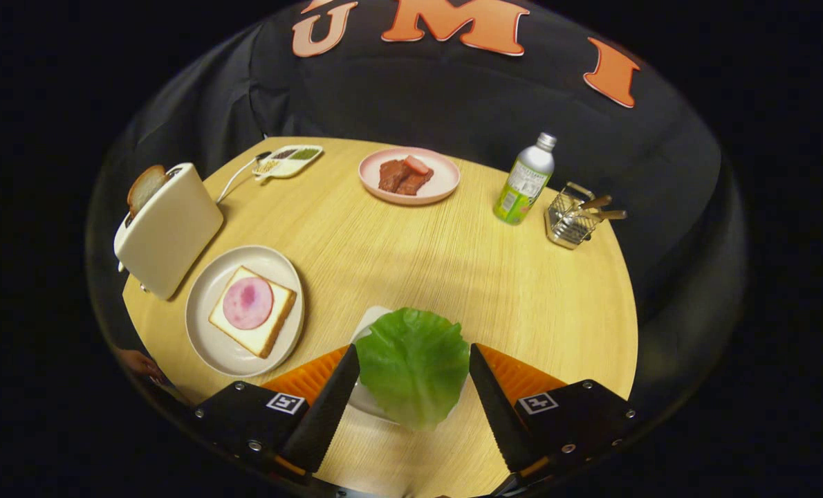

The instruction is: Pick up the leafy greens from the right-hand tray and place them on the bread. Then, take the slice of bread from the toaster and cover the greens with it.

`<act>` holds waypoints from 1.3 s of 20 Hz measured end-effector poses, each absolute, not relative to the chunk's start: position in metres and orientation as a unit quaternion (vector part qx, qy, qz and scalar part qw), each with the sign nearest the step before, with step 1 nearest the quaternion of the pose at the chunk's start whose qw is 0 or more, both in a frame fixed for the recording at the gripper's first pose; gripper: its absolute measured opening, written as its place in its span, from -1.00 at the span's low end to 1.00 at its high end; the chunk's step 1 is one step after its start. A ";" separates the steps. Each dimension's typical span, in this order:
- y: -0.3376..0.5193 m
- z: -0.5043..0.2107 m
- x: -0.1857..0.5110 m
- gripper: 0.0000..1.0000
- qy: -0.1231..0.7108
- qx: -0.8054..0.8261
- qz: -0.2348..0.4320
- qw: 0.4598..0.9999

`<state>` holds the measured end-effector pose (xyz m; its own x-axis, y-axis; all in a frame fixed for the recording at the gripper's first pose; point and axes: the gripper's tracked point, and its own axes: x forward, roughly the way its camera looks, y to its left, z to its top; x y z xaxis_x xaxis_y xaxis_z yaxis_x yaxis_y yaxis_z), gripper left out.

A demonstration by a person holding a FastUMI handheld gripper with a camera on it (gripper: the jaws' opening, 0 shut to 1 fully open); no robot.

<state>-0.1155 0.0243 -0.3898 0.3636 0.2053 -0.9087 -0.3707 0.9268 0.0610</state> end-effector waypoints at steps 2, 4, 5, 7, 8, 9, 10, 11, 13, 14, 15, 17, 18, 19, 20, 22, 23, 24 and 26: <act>0.024 -0.409 -0.123 0.92 0.562 -0.084 0.190 0.800; 0.027 -0.424 -0.128 0.90 0.582 -0.084 0.197 0.784; 0.027 -0.429 -0.128 0.90 0.590 -0.085 0.199 0.778; 0.028 -0.441 -0.128 0.90 0.602 -0.093 0.198 0.768; 0.029 -0.446 -0.128 0.90 0.611 -0.091 0.197 0.762; 0.031 -0.451 -0.130 0.90 0.621 -0.083 0.196 0.755; 0.032 -0.455 -0.132 0.90 0.631 -0.078 0.194 0.747; 0.032 -0.459 -0.133 0.90 0.635 -0.076 0.193 0.744; 0.036 -0.464 -0.134 0.90 0.641 -0.063 0.191 0.740; 0.036 -0.463 -0.131 0.87 0.644 -0.054 0.186 0.740; 0.035 -0.465 -0.131 0.81 0.644 -0.051 0.183 0.741; 0.035 -0.466 -0.131 0.75 0.645 -0.052 0.182 0.740; 0.034 -0.466 -0.131 0.64 0.646 -0.052 0.179 0.740; 0.033 -0.465 -0.131 0.54 0.649 -0.048 0.172 0.739; 0.033 -0.466 -0.130 0.29 0.652 -0.042 0.161 0.740; 0.033 -0.465 -0.130 -0.08 0.654 -0.033 0.142 0.742; 0.033 -0.466 -0.130 -0.30 0.654 -0.026 0.132 0.745; 0.034 -0.465 -0.130 -0.57 0.651 -0.020 0.124 0.748; 0.032 -0.465 -0.130 -0.81 0.652 -0.004 0.103 0.751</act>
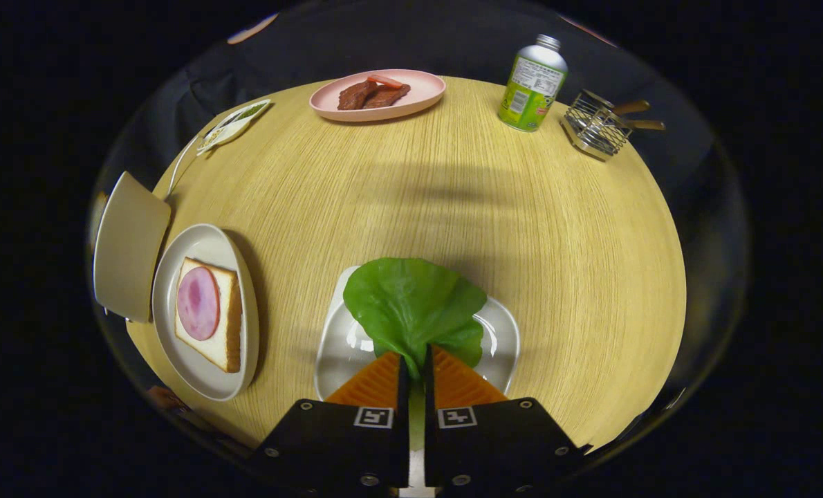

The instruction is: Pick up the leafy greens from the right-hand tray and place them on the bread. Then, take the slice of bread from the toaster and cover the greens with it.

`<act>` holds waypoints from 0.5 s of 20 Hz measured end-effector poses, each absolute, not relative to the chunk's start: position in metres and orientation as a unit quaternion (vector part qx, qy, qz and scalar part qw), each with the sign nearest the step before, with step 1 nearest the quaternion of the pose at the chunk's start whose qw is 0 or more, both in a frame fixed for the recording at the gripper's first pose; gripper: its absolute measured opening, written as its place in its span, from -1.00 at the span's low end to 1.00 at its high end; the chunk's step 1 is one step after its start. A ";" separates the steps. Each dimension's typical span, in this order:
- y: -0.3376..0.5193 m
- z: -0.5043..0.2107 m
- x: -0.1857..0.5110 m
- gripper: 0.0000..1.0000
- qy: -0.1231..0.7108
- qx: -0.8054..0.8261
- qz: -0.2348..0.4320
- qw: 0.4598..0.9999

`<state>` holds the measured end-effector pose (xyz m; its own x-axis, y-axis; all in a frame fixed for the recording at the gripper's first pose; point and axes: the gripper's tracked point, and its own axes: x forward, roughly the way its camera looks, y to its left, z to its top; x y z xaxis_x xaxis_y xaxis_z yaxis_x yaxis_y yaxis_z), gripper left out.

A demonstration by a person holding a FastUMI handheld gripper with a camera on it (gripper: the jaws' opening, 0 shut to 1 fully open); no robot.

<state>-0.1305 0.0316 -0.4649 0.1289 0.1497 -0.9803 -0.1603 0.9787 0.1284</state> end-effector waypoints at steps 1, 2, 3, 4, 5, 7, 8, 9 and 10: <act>0.031 -0.465 -0.131 -0.88 0.654 0.010 0.091 0.751; 0.034 -0.462 -0.133 -0.93 0.656 0.030 0.086 0.749; 0.034 -0.458 -0.133 -0.94 0.655 0.043 0.079 0.750; 0.036 -0.452 -0.131 -0.95 0.650 0.055 0.080 0.753; 0.037 -0.445 -0.130 -0.95 0.645 0.062 0.080 0.758; 0.043 -0.432 -0.130 -0.95 0.639 0.084 0.082 0.760; 0.046 -0.426 -0.130 -0.95 0.637 0.094 0.084 0.760; 0.050 -0.421 -0.131 -0.95 0.635 0.102 0.086 0.761; 0.054 -0.416 -0.131 -0.96 0.632 0.108 0.089 0.762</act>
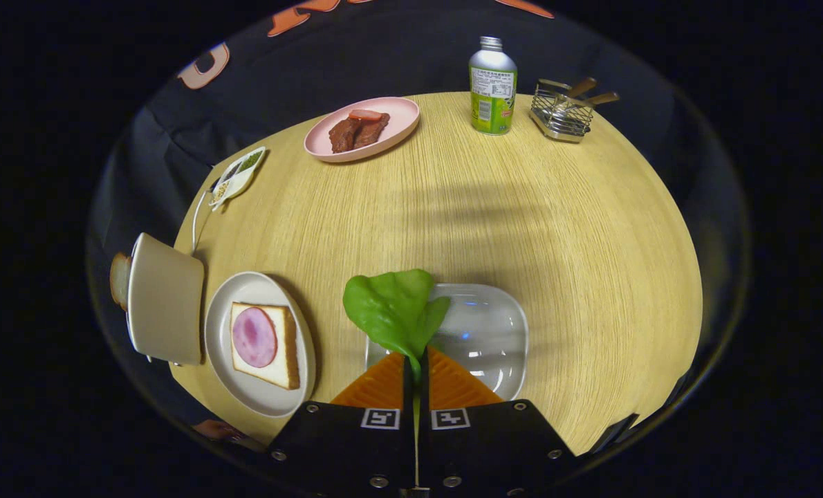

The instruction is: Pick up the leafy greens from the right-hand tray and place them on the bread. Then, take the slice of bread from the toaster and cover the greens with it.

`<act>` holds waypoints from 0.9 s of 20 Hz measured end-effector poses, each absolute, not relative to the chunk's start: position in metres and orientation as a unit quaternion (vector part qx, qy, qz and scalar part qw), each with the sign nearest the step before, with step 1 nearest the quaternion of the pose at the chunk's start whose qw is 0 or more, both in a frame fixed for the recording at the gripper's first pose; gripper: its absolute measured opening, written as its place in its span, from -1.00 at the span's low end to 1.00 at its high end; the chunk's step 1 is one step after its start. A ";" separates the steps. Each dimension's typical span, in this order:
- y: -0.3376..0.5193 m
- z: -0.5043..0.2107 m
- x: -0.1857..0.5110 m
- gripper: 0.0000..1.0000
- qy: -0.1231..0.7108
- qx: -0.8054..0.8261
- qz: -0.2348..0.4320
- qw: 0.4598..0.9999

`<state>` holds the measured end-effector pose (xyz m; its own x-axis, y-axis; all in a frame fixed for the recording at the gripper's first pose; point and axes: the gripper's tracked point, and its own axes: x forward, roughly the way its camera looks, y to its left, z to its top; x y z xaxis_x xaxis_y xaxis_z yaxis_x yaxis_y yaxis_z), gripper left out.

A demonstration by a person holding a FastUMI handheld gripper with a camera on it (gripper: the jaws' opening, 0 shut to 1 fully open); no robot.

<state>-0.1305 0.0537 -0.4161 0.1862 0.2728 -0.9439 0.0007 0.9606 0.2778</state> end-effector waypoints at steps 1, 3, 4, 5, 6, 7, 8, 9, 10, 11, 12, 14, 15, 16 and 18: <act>0.059 -0.410 -0.131 -0.95 0.628 0.115 0.092 0.764; 0.070 -0.399 -0.130 -0.96 0.622 0.128 0.101 0.766; 0.076 -0.393 -0.130 -0.96 0.619 0.133 0.106 0.767; 0.080 -0.388 -0.129 -0.96 0.616 0.134 0.110 0.768; 0.085 -0.384 -0.128 -0.96 0.613 0.135 0.115 0.770; 0.090 -0.379 -0.127 -0.96 0.610 0.137 0.120 0.771; 0.098 -0.374 -0.126 -0.95 0.609 0.142 0.126 0.770; 0.105 -0.369 -0.125 -0.96 0.607 0.146 0.131 0.771; 0.112 -0.365 -0.124 -0.95 0.605 0.148 0.138 0.770; 0.120 -0.362 -0.124 -0.95 0.604 0.148 0.143 0.770; 0.129 -0.359 -0.123 -0.95 0.603 0.148 0.152 0.769; 0.148 -0.356 -0.125 -0.95 0.604 0.144 0.167 0.766; 0.157 -0.356 -0.127 -0.95 0.605 0.141 0.175 0.764; 0.165 -0.356 -0.128 -0.95 0.607 0.137 0.181 0.762; 0.180 -0.358 -0.129 -0.95 0.607 0.129 0.188 0.761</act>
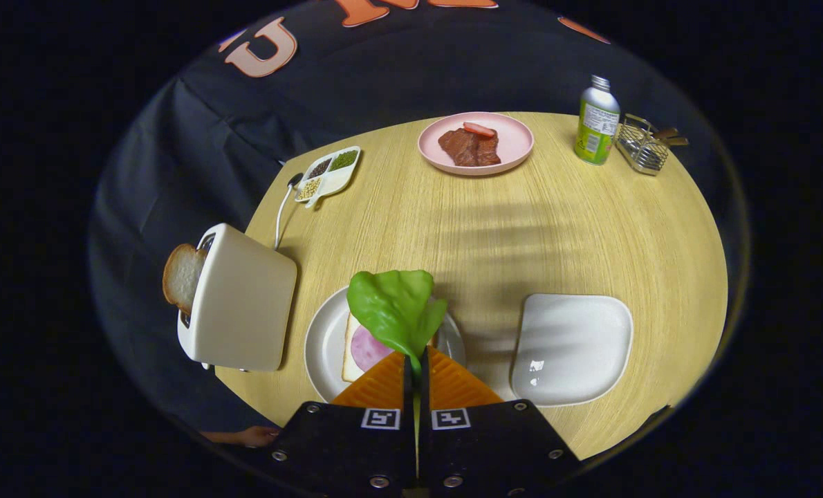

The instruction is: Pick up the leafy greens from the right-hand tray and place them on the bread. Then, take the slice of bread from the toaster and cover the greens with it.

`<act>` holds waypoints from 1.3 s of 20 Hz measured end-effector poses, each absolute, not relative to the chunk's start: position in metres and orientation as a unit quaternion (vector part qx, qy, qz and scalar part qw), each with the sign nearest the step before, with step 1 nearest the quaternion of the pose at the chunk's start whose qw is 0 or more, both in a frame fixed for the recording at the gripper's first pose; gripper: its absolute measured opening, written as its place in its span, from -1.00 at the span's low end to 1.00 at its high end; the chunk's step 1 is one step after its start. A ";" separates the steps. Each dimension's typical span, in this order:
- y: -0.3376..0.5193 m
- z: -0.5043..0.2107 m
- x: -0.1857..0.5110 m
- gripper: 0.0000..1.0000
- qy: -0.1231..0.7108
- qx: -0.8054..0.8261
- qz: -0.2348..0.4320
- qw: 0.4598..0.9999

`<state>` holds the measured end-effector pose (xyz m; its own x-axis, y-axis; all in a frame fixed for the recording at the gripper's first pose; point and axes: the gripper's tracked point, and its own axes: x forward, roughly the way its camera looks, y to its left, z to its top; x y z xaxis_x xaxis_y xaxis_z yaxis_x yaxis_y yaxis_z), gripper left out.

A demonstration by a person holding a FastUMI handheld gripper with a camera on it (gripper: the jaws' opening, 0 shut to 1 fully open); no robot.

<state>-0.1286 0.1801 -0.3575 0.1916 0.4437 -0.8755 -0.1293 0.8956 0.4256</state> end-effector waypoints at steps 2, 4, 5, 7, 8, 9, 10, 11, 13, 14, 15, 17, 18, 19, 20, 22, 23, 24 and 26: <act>0.193 -0.359 -0.128 -0.95 0.608 0.128 0.191 0.760; 0.204 -0.366 -0.128 -0.95 0.615 0.127 0.188 0.755; 0.208 -0.370 -0.130 -0.95 0.621 0.126 0.186 0.751; 0.219 -0.380 -0.132 -0.95 0.632 0.123 0.182 0.744; 0.224 -0.384 -0.133 -0.94 0.636 0.123 0.180 0.741; 0.231 -0.386 -0.135 -0.94 0.638 0.124 0.182 0.738; 0.237 -0.387 -0.137 -0.92 0.641 0.125 0.181 0.736; 0.241 -0.390 -0.138 -0.89 0.642 0.123 0.182 0.734; 0.248 -0.394 -0.141 -0.82 0.646 0.115 0.181 0.732; 0.251 -0.396 -0.143 -0.78 0.649 0.114 0.182 0.730; 0.253 -0.396 -0.147 -0.76 0.652 0.116 0.184 0.727; 0.257 -0.396 -0.150 -0.60 0.654 0.118 0.186 0.723; 0.257 -0.396 -0.149 -0.41 0.653 0.118 0.184 0.725; 0.257 -0.397 -0.148 -0.31 0.651 0.116 0.180 0.728; 0.256 -0.395 -0.146 -0.14 0.649 0.119 0.178 0.730; 0.256 -0.390 -0.141 0.05 0.641 0.129 0.171 0.737; 0.255 -0.385 -0.138 0.10 0.636 0.136 0.168 0.741; 0.252 -0.380 -0.135 0.13 0.633 0.140 0.164 0.744; 0.249 -0.362 -0.126 0.18 0.619 0.150 0.161 0.754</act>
